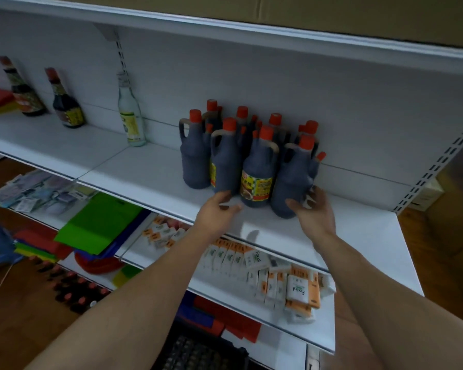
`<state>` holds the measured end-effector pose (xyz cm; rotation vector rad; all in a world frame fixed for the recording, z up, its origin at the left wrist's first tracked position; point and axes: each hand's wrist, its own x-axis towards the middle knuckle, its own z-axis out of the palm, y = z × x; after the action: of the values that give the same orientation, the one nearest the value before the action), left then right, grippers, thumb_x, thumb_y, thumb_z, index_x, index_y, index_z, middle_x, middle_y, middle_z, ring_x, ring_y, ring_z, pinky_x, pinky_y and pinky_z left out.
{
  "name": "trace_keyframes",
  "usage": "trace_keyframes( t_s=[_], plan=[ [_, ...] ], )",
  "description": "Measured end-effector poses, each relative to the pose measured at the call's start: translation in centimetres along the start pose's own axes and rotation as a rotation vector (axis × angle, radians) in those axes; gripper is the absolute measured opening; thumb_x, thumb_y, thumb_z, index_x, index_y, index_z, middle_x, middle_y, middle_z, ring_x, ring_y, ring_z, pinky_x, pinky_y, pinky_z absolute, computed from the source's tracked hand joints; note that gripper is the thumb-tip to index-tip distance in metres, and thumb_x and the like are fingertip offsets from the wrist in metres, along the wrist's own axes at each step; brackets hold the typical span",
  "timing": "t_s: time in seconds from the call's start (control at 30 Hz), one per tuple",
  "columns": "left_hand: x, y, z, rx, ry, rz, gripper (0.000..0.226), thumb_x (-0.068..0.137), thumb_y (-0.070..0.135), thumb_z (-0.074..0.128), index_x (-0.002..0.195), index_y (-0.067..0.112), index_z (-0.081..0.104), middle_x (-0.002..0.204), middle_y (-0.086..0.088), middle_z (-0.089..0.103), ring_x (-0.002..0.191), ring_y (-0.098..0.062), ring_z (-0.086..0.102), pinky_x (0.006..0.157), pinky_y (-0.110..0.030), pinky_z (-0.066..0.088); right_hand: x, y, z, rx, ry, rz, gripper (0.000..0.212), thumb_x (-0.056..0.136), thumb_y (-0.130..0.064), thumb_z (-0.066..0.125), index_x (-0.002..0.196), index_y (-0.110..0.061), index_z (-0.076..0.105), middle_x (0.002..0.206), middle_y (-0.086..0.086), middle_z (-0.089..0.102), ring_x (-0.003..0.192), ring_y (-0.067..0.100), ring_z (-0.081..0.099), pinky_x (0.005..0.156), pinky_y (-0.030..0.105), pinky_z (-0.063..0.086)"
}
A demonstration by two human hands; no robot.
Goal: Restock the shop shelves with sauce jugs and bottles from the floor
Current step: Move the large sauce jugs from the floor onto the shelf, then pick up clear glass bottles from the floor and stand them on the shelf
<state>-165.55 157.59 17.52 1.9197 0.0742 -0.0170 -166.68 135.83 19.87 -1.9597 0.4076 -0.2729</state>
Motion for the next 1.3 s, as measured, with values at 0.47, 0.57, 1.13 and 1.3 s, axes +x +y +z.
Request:
trace_keyframes(
  t_s=[0.47,0.57,1.13,1.3],
  plan=[
    [-10.0,-12.5,-25.1,0.110,-0.044,-0.181,0.049,0.090,0.040,0.062,0.131,0.013,0.056,0.128,-0.004,0.060,0.118,-0.021,0.056,0.104,-0.041,0.044,-17.5,-6.1,20.9,-0.074,-0.211,-0.049,0.040,0.094,-0.036,0.056,0.128,-0.017,0.055,0.119,0.001,0.060,0.106,0.018,0.057,0.085,0.026,0.042],
    [-11.5,-15.8,-30.4,0.200,0.001,-0.249,0.050,0.091,0.045,0.059,0.133,0.017,0.053,0.130,-0.003,0.060,0.116,-0.022,0.057,0.101,-0.041,0.045,-19.5,-7.7,26.7,-0.104,-0.339,-0.111,0.035,0.093,-0.033,0.059,0.123,-0.015,0.059,0.115,0.002,0.063,0.095,0.012,0.055,0.084,0.022,0.040],
    [-5.8,-36.0,-40.2,0.562,-0.221,-0.535,0.048,0.094,0.044,0.052,0.135,0.020,0.050,0.129,-0.001,0.061,0.114,-0.019,0.057,0.091,-0.028,0.045,-18.9,-2.8,52.8,-0.225,-0.609,0.069,0.039,0.091,-0.037,0.058,0.125,-0.018,0.057,0.124,0.001,0.062,0.113,0.021,0.057,0.099,0.043,0.046],
    [-1.8,-43.5,-40.5,0.562,-0.355,-0.588,0.043,0.091,0.044,0.055,0.129,0.023,0.056,0.127,-0.002,0.061,0.112,-0.023,0.059,0.094,-0.037,0.049,-17.1,1.5,60.3,-0.309,-0.601,0.178,0.036,0.092,-0.035,0.059,0.123,-0.017,0.059,0.122,0.001,0.063,0.111,0.022,0.058,0.092,0.032,0.045]
  ],
)
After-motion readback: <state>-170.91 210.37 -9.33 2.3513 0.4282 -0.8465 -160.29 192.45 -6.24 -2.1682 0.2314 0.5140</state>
